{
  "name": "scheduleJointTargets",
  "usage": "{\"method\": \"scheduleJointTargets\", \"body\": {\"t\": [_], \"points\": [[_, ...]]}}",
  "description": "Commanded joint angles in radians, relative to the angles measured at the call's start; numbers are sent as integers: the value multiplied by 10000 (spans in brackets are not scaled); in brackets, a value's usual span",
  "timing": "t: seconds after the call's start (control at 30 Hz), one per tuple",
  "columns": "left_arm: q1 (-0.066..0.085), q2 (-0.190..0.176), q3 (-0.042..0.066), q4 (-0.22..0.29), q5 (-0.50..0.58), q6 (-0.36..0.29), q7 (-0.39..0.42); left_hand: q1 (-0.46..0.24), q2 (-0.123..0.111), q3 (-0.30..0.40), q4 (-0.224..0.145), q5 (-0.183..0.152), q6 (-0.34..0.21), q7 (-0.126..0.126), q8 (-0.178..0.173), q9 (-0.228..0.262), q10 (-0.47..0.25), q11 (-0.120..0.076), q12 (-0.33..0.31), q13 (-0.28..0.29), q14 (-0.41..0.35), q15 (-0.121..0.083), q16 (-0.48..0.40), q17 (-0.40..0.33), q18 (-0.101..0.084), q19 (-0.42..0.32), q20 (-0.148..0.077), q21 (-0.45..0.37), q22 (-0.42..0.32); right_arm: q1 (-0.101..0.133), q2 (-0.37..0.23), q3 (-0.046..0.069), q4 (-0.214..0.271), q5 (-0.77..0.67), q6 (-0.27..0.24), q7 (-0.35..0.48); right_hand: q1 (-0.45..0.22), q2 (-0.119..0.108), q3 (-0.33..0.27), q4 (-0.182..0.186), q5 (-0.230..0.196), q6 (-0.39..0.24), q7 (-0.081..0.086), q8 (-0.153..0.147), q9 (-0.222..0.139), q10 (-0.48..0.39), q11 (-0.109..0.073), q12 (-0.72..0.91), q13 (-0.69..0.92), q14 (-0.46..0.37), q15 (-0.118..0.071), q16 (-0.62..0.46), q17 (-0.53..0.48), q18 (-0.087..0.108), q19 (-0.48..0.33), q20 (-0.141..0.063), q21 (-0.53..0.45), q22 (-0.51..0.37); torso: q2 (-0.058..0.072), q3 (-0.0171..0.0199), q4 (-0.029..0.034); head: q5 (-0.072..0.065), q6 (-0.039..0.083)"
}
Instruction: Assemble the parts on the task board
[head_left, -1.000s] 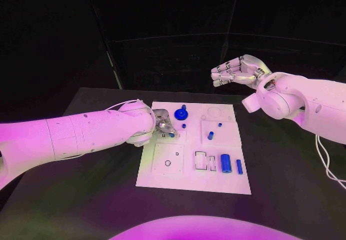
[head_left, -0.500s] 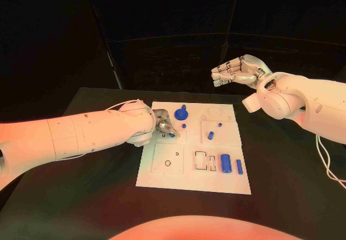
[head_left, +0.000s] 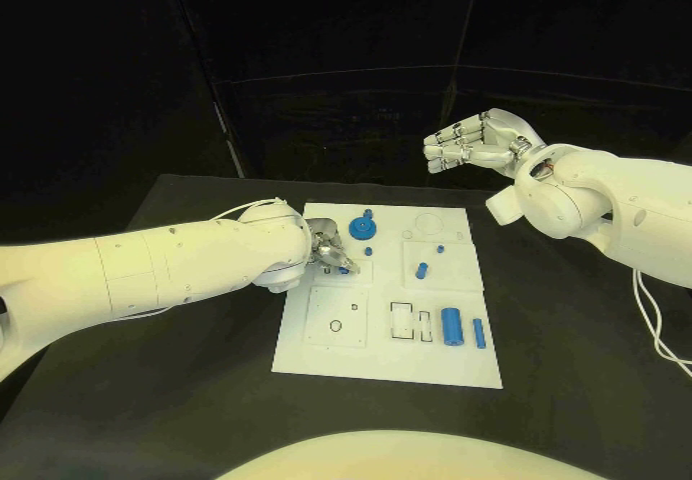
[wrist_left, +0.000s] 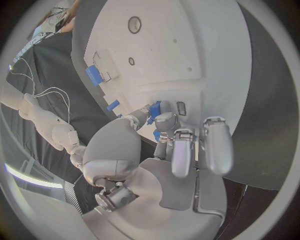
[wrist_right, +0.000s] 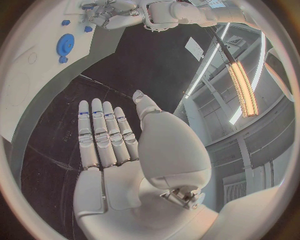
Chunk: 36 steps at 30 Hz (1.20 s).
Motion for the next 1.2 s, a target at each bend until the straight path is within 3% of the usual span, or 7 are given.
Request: {"method": "scheduleJointTargets", "body": {"t": [0.03,0.27,0.57,1.2], "points": [[-28,17,-19,-7,51,184,-24,-91,24,-87,22,-4,70,32,27,-15,-6,-39,31,-1,1056,-51,31,2635,-138,110,-65,48,16,19,-13,7,34,-6,21,70,11,90,-52,-15,4,9,140,55,10,-84,-13,68,8,-69,17,63,-15,121,47,6,-49,-9,-5,-2,-21,-19,2],[-27,42,-18,-57,51,182,-23,-179,45,-265,154,-6,75,35,39,-38,-3,-36,55,-1,1056,-48,31,2635,-143,117,-63,61,43,18,-2,7,29,-6,16,74,9,101,-66,-9,5,9,140,56,10,-88,-13,74,7,-70,18,65,-15,121,51,6,-56,-9,1,-3,24,-44,-14],[-26,64,-17,-131,134,165,-22,-405,97,-692,478,-9,94,34,70,-84,5,-33,107,-1,1056,-45,31,2635,-148,127,-59,78,82,18,17,7,16,-6,13,88,3,106,-77,-3,3,8,141,56,10,-92,-12,77,7,-73,19,65,-16,121,52,6,-61,-9,-1,4,-9,-19,-12],[-24,85,-16,-170,211,32,-18,-542,74,-1207,757,-11,120,6,124,-121,40,-55,188,33,1056,-61,31,2635,-164,156,-71,132,177,18,29,7,5,-6,60,141,-61,98,-221,45,-1,-11,154,52,6,-133,3,108,5,-124,32,58,-22,116,51,15,-120,-13,0,5,1,-38,-47]]}}
